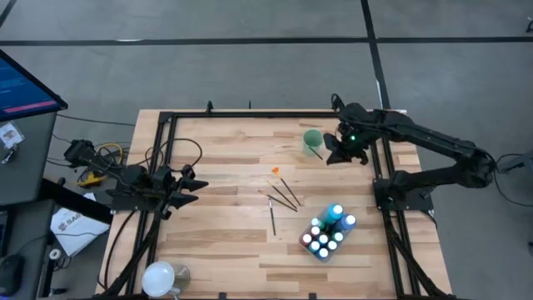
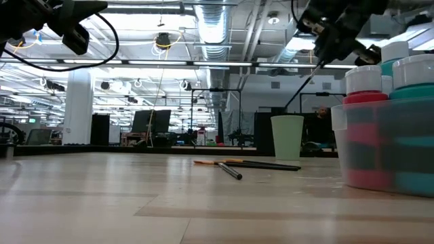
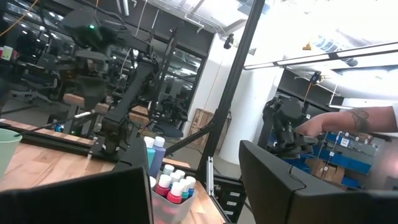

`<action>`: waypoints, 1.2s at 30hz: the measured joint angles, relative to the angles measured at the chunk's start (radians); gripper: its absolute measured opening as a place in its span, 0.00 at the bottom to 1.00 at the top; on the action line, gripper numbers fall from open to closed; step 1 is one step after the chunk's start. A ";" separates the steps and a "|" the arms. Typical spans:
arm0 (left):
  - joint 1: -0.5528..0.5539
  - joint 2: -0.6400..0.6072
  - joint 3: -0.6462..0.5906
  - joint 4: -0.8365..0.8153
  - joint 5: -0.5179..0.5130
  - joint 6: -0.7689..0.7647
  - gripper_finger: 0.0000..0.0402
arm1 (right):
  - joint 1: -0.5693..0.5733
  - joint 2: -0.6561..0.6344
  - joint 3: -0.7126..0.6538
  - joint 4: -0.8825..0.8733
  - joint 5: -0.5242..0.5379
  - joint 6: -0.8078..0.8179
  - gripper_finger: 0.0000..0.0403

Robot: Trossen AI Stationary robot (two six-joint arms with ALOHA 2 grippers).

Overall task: Pick & Place Paint Supplies
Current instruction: Adjust the green cup, then put the black paint brush into the green cup

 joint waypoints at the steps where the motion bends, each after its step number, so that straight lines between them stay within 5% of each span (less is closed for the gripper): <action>1: 0.000 0.000 0.000 0.000 0.000 0.000 0.33 | -0.014 0.011 0.010 -0.001 -0.002 -0.001 0.00; 15: 0.000 0.000 0.000 0.000 0.000 0.000 0.33 | -0.178 0.142 0.131 -0.197 -0.013 -0.104 0.00; 36: 0.000 0.000 0.000 0.000 0.000 0.000 0.33 | -0.227 0.190 0.189 -0.111 0.046 -0.165 0.02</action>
